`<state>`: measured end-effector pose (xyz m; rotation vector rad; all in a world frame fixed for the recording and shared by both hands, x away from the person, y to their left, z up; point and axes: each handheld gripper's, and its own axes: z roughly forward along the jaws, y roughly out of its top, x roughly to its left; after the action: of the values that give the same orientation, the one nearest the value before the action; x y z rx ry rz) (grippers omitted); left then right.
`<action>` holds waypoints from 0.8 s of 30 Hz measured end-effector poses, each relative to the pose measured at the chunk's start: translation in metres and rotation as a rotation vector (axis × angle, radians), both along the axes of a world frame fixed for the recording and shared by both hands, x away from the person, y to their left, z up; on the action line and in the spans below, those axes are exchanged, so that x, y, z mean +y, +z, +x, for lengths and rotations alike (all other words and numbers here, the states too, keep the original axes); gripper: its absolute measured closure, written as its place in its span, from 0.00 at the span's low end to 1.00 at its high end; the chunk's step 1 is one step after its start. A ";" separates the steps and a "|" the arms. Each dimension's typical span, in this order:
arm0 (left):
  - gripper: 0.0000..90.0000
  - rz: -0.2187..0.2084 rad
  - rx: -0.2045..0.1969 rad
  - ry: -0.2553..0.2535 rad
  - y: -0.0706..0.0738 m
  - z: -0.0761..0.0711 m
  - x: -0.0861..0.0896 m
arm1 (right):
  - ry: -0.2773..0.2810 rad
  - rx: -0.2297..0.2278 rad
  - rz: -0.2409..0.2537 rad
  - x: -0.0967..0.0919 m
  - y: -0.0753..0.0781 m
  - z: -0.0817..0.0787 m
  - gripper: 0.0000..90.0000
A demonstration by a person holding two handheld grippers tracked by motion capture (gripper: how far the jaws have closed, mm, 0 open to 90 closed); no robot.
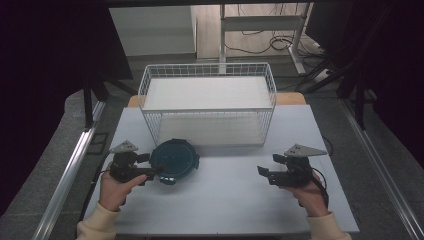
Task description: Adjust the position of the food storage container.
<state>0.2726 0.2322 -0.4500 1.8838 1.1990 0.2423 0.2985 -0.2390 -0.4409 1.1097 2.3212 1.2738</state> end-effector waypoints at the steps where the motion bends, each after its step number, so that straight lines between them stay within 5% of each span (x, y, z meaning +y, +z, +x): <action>1: 0.22 0.002 0.001 0.004 0.000 0.000 0.001 | 0.003 0.000 -0.006 0.000 0.000 0.000 0.27; 6: 0.22 -0.005 0.001 0.000 -0.001 0.000 0.001 | 0.007 0.002 0.016 -0.003 0.003 0.002 0.27; 24: 0.26 -0.058 -0.010 -0.001 0.004 0.002 0.011 | 0.016 0.003 -0.023 0.009 0.003 -0.002 0.27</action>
<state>0.2743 0.2429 -0.4458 1.8310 1.1856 0.2139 0.2961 -0.2304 -0.4375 1.0887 2.3459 1.2489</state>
